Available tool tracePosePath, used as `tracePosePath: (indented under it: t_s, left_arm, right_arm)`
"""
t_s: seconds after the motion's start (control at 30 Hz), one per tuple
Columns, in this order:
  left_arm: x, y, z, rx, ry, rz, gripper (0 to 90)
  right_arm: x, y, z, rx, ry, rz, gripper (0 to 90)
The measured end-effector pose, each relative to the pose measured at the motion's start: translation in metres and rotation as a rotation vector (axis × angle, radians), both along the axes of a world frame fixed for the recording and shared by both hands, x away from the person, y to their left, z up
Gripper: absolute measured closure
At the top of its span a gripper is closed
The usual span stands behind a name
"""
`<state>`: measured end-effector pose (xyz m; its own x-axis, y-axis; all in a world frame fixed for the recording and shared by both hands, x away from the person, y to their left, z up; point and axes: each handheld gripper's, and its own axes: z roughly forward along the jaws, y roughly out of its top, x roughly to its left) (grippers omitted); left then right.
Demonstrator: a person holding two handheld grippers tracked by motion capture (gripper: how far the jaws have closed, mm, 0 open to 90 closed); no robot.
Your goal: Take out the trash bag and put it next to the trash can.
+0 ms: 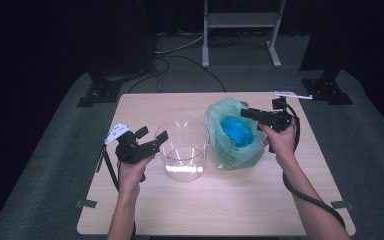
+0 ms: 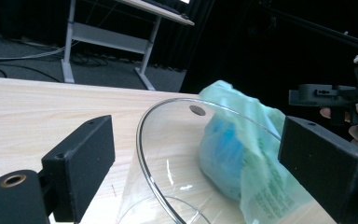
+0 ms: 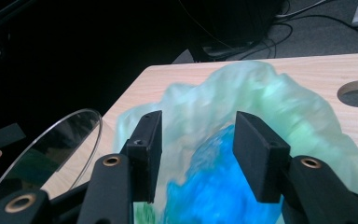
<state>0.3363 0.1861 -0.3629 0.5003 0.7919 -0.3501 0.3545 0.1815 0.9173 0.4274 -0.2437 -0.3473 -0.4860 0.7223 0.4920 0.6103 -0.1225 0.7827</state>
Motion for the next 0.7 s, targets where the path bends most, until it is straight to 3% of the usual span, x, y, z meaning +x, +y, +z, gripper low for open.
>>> tracePosePath:
  t_s: [0.23,0.7]
  left_arm:
    - [0.001,-0.001,-0.002,0.003,0.005,0.001,9.7]
    - [0.0,-0.002,-0.002,0.006,0.006,0.0,9.7]
  right_arm:
    - [-0.007,-0.011,-0.002,-0.003,-0.012,0.003,50.2]
    - [-0.028,-0.036,-0.024,-0.025,-0.009,-0.006,48.9]
